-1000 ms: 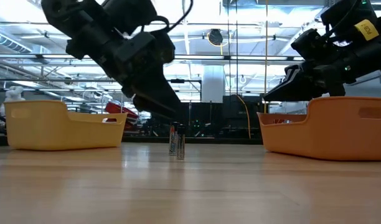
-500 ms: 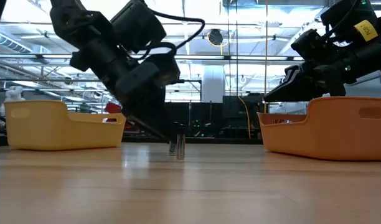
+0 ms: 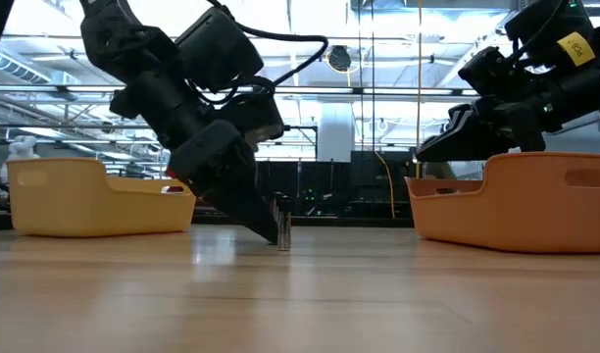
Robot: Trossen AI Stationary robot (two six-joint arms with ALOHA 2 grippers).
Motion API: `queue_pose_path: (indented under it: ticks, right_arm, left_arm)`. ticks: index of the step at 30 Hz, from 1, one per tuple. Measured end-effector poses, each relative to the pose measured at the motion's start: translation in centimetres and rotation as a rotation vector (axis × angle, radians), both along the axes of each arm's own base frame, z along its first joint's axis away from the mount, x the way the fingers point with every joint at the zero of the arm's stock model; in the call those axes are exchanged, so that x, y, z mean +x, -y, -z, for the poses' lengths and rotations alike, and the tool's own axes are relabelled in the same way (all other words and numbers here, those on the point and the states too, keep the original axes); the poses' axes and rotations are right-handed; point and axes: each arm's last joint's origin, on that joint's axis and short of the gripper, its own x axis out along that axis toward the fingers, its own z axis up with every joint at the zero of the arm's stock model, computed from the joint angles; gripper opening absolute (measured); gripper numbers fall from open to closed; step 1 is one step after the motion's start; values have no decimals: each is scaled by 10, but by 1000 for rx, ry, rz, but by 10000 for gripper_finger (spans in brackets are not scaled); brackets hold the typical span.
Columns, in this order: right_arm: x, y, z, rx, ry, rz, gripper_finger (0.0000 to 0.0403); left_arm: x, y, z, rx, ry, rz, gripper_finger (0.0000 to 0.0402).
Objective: Sort batteries
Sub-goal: Put the silver battery into the yellow bin
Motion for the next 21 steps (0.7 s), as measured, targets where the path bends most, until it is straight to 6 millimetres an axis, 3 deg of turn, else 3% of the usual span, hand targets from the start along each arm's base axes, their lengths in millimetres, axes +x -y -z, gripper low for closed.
queue_pose_path:
  ticks: [3, 6, 8, 10, 14, 18, 21]
  right_arm:
    - [0, 0, 0, 3, -1, 1, 18]
    - [0, 0, 1, 4, -7, 2, 18]
    - [-1, 0, 2, 6, -18, 2, 18]
    - [-1, 0, 2, 8, -19, 2, 18]
    - [-1, 0, 2, 9, -24, 3, 18]
    - [-1, -2, 2, 10, -21, -7, 18]
    - [-2, -4, 2, 16, -19, -18, 18]
  left_arm:
    - [-9, -2, -21, 15, -22, -29, 45]
    - [-27, -8, -68, 64, 46, -96, 45]
    - [-47, -14, -96, 73, 48, -158, 45]
    - [-75, -22, -110, 36, -51, -262, 45]
    - [-126, -34, -108, -74, -275, -511, 45]
    - [-144, -36, -98, -148, -271, -634, 49]
    - [-150, -37, -88, -164, -295, -704, 98]
